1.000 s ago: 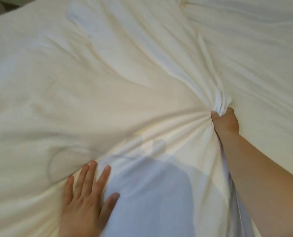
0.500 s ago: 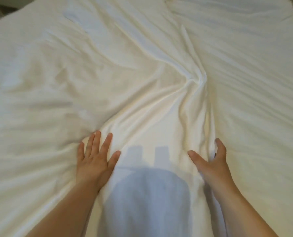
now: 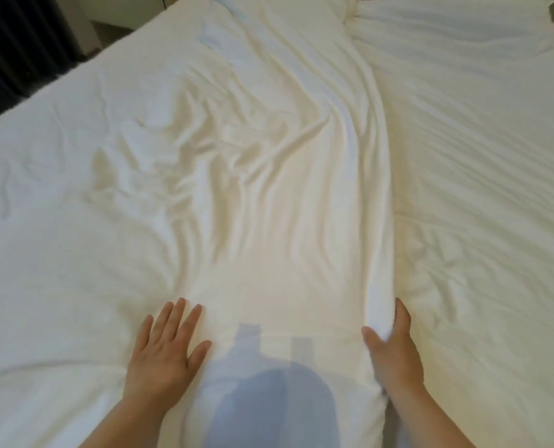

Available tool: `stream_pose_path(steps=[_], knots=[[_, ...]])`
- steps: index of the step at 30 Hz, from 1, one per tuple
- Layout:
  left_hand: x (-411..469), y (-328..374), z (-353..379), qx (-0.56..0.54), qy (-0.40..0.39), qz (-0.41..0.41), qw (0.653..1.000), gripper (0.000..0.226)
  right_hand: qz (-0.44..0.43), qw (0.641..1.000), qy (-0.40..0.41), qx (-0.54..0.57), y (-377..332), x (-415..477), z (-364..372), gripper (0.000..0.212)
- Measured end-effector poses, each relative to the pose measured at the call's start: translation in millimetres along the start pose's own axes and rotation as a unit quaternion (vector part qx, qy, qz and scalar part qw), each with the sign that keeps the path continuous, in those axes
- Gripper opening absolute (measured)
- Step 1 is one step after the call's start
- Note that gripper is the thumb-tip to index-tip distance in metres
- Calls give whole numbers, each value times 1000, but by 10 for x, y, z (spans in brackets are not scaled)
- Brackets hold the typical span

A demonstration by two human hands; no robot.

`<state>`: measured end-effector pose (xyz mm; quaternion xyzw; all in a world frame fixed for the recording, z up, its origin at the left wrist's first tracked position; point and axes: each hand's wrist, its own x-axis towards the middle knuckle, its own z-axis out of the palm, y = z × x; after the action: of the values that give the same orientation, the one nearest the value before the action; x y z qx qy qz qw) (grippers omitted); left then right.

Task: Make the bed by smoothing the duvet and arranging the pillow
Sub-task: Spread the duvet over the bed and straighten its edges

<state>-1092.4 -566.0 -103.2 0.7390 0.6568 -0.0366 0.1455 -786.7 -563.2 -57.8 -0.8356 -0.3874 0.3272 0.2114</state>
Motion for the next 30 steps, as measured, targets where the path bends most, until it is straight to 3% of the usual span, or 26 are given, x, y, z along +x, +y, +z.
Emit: stream_pose_path(steps=[3, 5, 7, 9, 12, 14, 16, 17, 19, 21, 26, 28, 30], knots=[[-314, -361, -11, 23, -25, -5, 999, 58, -80, 971, 100, -202, -82, -232, 168, 63], [-510, -596, 2, 9, -7, -23, 1000, 59, -195, 945, 153, -216, -138, -400, 319, 48], [-708, -828, 14, -26, -12, -42, 999, 60, -331, 903, 135, -238, -127, -580, 516, 37], [-916, -1091, 18, -56, 2, -67, 996, 62, -388, 864, 82, -310, -60, -792, 733, 33], [-1223, -1619, 26, -32, 31, -82, 996, 63, -267, 868, 14, -417, -129, -1082, 966, 54], [-1420, -2077, 64, -13, 28, -88, 996, 66, -170, 877, 12, -450, -673, -1313, 1133, 37], [-1687, -2440, -91, -29, -9, -109, 994, 78, -137, 912, 20, -387, -1298, -1551, 1456, 34], [-1822, -2662, -206, -30, -25, -135, 990, 81, -132, 922, 0, -363, -1591, -1707, 1695, 36], [-2113, -3080, -321, -31, -23, -144, 989, 63, -155, 930, -31, -332, -2050, -2084, 2168, 41], [-2340, -3466, -574, -108, -45, -182, 976, 59, -162, 933, -76, -312, -2302, -2410, 2581, 42], [-2291, -4277, -1139, -111, 108, -192, 969, 46, -123, 955, -143, -231, -2638, -2866, 3327, 41], [-2149, -4473, -1333, -131, 143, -187, 963, 41, -103, 956, -125, -245, -2747, -2894, 3567, 47], [-1958, -4724, -1505, -107, 166, -131, 971, 36, -106, 963, -70, -238, -2909, -2894, 3754, 44]])
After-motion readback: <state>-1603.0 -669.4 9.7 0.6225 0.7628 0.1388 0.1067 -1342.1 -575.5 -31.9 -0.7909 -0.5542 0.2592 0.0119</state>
